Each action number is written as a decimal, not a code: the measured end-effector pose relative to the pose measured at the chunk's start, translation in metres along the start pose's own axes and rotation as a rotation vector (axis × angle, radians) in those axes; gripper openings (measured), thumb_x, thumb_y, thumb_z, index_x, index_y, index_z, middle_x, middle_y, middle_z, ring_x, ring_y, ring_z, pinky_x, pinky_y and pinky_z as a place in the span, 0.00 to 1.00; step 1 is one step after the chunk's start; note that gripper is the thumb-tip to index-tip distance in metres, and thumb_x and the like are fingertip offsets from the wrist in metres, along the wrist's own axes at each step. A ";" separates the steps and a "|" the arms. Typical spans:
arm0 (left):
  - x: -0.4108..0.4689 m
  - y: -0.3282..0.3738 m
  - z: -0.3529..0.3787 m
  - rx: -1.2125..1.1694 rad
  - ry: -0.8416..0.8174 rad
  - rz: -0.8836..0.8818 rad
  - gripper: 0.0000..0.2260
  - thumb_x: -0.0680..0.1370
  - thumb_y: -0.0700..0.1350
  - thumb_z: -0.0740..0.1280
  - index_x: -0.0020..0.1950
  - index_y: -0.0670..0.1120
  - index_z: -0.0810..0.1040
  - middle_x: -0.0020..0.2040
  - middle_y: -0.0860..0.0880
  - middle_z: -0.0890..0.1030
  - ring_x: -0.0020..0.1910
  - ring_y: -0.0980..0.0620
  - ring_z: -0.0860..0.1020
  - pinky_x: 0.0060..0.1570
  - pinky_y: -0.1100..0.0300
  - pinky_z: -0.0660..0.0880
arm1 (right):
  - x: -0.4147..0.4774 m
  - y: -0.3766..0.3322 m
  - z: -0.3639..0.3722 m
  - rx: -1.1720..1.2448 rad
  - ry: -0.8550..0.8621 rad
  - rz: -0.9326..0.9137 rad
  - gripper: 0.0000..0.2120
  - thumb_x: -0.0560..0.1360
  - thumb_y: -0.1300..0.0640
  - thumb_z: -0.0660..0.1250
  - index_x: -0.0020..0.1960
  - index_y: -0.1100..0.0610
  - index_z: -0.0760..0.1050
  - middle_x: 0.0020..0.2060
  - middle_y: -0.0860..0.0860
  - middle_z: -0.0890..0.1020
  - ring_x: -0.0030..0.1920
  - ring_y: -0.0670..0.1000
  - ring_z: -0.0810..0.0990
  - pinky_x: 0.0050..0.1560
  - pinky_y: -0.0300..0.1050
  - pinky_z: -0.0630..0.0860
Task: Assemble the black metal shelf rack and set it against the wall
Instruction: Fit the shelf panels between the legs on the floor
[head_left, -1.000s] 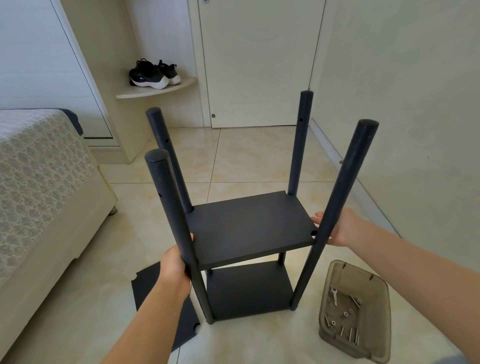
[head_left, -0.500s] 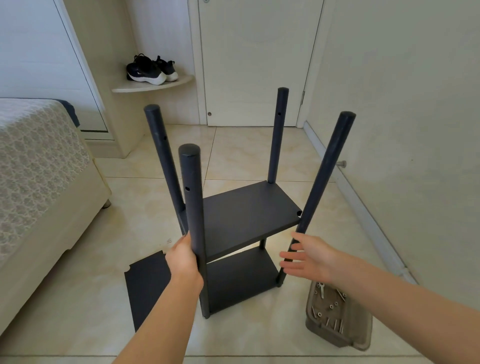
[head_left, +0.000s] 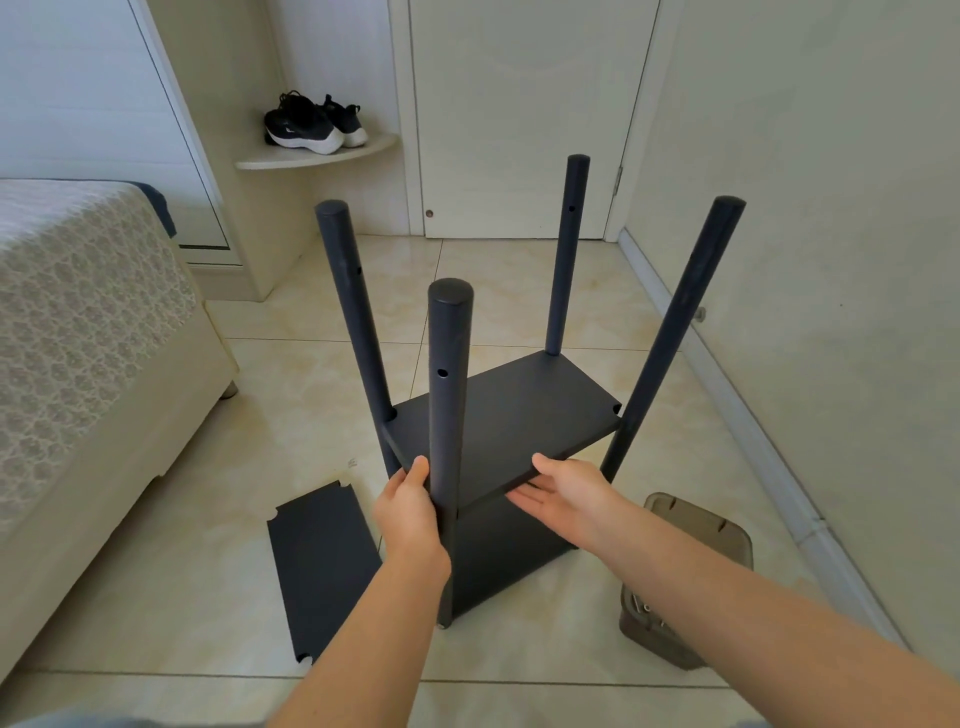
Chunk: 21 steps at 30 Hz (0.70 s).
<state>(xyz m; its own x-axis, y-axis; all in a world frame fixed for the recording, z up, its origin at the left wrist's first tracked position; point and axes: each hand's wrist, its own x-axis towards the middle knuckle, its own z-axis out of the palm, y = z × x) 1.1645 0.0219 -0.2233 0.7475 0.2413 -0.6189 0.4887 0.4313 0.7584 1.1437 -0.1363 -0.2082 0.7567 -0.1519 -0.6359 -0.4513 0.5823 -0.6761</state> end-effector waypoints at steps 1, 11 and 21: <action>0.001 0.000 -0.003 0.016 -0.010 0.001 0.08 0.81 0.43 0.66 0.59 0.48 0.81 0.52 0.48 0.82 0.57 0.43 0.79 0.64 0.46 0.75 | 0.000 0.000 0.000 -0.001 -0.003 0.009 0.08 0.81 0.63 0.63 0.60 0.61 0.72 0.55 0.61 0.80 0.49 0.60 0.82 0.46 0.55 0.82; 0.014 0.014 -0.025 0.015 -0.330 -0.097 0.10 0.80 0.43 0.67 0.60 0.42 0.79 0.60 0.41 0.81 0.61 0.41 0.79 0.53 0.48 0.78 | -0.005 0.004 -0.008 0.010 -0.057 0.022 0.09 0.81 0.64 0.62 0.61 0.59 0.72 0.56 0.60 0.80 0.49 0.59 0.83 0.45 0.54 0.82; 0.023 0.017 -0.026 0.017 -0.426 -0.113 0.15 0.80 0.38 0.68 0.67 0.41 0.76 0.61 0.40 0.82 0.59 0.41 0.81 0.48 0.50 0.81 | -0.026 -0.008 0.000 -0.749 0.188 -0.157 0.11 0.80 0.57 0.66 0.60 0.59 0.71 0.48 0.52 0.80 0.45 0.51 0.84 0.41 0.40 0.82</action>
<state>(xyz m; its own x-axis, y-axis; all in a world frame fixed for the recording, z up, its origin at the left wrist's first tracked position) 1.1787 0.0571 -0.2299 0.8059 -0.1879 -0.5615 0.5828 0.4189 0.6963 1.1272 -0.1364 -0.1862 0.7754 -0.3589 -0.5196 -0.5953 -0.1405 -0.7911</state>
